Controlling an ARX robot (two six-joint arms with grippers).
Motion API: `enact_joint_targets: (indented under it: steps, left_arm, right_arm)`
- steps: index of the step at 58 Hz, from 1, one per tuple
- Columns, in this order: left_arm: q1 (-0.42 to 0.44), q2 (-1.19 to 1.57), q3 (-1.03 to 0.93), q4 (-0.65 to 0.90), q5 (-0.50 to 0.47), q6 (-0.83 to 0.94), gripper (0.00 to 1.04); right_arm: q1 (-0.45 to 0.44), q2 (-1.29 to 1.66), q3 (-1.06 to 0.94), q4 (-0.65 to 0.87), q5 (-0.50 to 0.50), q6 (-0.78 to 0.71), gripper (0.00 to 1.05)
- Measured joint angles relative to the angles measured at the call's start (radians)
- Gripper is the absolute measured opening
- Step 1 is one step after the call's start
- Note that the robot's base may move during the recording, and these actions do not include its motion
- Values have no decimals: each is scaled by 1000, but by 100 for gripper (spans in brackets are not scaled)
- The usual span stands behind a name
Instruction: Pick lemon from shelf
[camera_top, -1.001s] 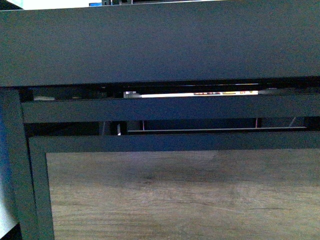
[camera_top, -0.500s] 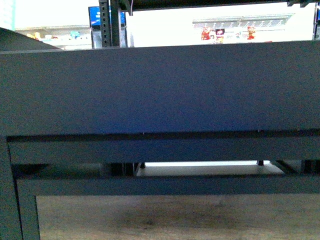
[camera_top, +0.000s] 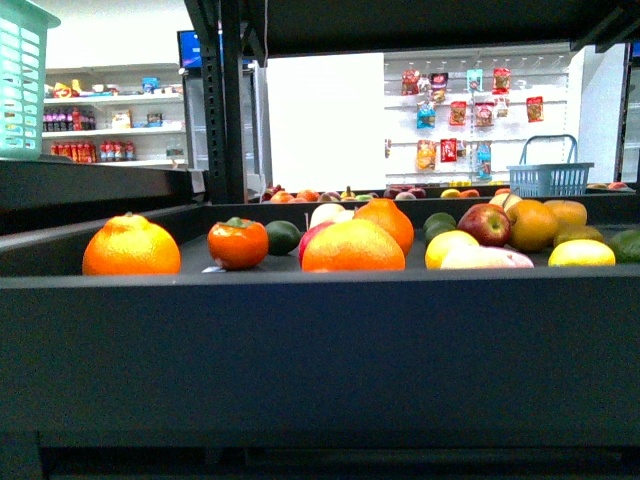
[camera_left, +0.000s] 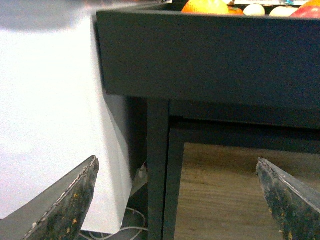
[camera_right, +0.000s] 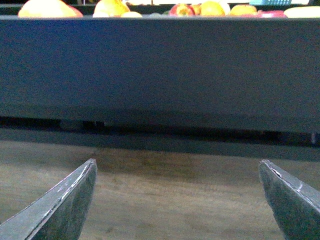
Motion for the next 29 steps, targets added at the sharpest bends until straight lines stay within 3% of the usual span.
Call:
enact_joint_targets:
  steps: [29]
  left_arm:
    - [0,0,0,0,0,1,97]
  right_arm:
    - [0,0,0,0,1,1,97]
